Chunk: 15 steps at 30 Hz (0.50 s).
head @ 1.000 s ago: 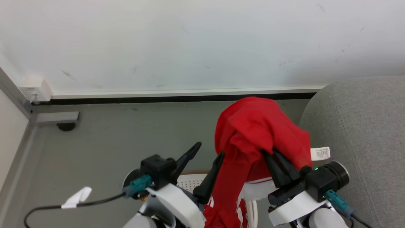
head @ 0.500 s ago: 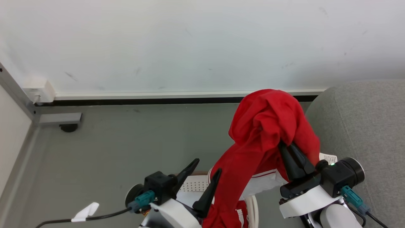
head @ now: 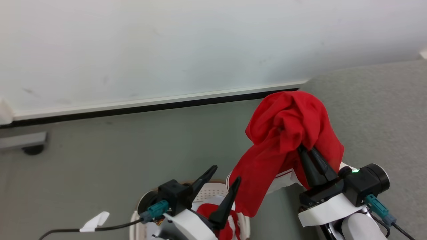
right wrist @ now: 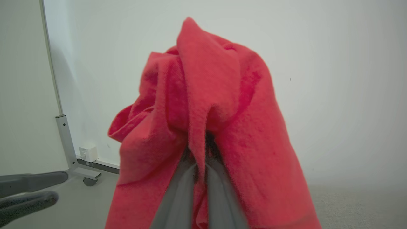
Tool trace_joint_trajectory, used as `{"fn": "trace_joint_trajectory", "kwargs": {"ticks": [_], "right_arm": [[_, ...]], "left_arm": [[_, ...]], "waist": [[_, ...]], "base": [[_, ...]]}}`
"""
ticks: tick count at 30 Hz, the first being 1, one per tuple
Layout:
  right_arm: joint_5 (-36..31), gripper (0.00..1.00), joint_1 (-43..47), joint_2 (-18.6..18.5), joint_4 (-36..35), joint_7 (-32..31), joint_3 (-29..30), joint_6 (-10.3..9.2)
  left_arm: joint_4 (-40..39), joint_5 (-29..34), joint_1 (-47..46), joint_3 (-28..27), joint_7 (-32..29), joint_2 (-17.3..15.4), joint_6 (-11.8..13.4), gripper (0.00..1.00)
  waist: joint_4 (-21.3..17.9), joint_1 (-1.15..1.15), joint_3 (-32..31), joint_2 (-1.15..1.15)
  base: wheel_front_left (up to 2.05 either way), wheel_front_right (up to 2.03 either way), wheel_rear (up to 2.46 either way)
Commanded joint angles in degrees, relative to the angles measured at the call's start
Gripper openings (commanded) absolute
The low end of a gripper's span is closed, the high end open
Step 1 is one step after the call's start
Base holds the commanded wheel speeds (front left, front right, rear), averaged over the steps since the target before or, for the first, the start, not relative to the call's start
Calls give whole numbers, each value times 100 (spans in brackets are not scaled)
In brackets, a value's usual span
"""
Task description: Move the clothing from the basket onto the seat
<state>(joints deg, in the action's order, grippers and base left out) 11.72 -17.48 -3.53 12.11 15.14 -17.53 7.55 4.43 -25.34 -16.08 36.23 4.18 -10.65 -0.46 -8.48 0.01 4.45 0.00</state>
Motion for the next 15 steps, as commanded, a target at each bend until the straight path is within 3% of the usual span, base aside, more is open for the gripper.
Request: {"fn": "trace_joint_trajectory", "kwargs": {"ticks": [1,8,15], "right_arm": [[-31,0,37,-28,-32,2,29,-12],[-58,0,219,-104,-159,2,218,-12],[-46,0,490,-127,-350,1,453,-12]], "left_arm": [[-15,37,-28,13,31,-7,3,100],[-45,133,-104,192,67,40,-70,100],[-70,211,-158,387,99,137,-124,100]], "waist": [[-265,-1,44,0],[-855,-1,98,0],[-1171,-1,190,0]], "base": [[0,0,0],[0,0,0],[0,0,0]]}}
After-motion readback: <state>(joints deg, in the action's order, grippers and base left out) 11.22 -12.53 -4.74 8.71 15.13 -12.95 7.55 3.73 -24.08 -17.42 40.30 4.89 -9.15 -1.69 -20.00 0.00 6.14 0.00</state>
